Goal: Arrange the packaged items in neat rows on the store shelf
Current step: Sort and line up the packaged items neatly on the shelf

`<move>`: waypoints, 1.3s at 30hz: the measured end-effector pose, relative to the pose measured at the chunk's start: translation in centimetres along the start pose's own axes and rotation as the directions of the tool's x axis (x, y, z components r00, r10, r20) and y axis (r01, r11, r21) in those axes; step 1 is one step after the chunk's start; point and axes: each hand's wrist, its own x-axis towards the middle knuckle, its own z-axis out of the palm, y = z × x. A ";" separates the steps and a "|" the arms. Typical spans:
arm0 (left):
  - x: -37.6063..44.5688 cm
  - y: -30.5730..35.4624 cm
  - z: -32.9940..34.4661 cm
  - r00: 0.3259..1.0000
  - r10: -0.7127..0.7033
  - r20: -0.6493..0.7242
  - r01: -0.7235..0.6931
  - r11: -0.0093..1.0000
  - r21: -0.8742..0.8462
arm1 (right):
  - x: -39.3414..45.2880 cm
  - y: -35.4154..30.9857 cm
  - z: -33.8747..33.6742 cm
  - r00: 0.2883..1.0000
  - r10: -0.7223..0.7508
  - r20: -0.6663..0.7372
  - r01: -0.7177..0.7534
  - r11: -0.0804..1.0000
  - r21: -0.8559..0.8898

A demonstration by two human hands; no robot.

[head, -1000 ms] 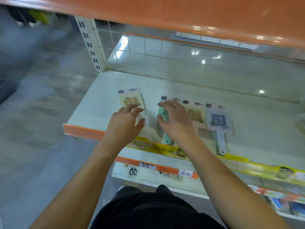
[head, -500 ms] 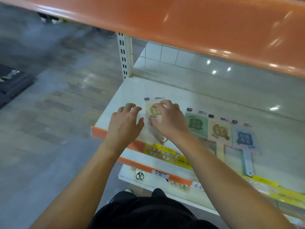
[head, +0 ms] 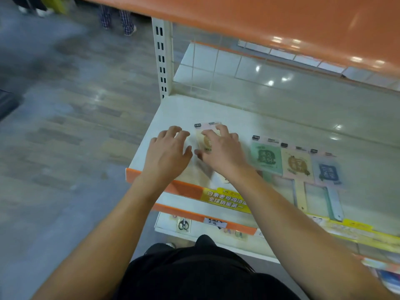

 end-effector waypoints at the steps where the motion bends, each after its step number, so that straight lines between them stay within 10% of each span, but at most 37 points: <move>1: 0.1 -0.3 0.0 1.000 0.011 0.002 -0.011 1.000 -0.003 | 0.1 -0.2 0.1 1.000 0.013 0.018 -0.013 1.000 -0.011; 20: 0.4 -3.0 -0.2 0.993 0.114 -0.011 -0.115 0.990 -0.082 | -1.6 -2.1 -0.4 0.978 0.181 -0.101 -0.170 0.980 0.105; 39: 0.9 13.9 4.7 0.950 0.311 0.020 -0.309 0.948 -0.076 | -7.6 13.3 -7.0 0.888 0.418 -0.194 -0.378 0.902 0.210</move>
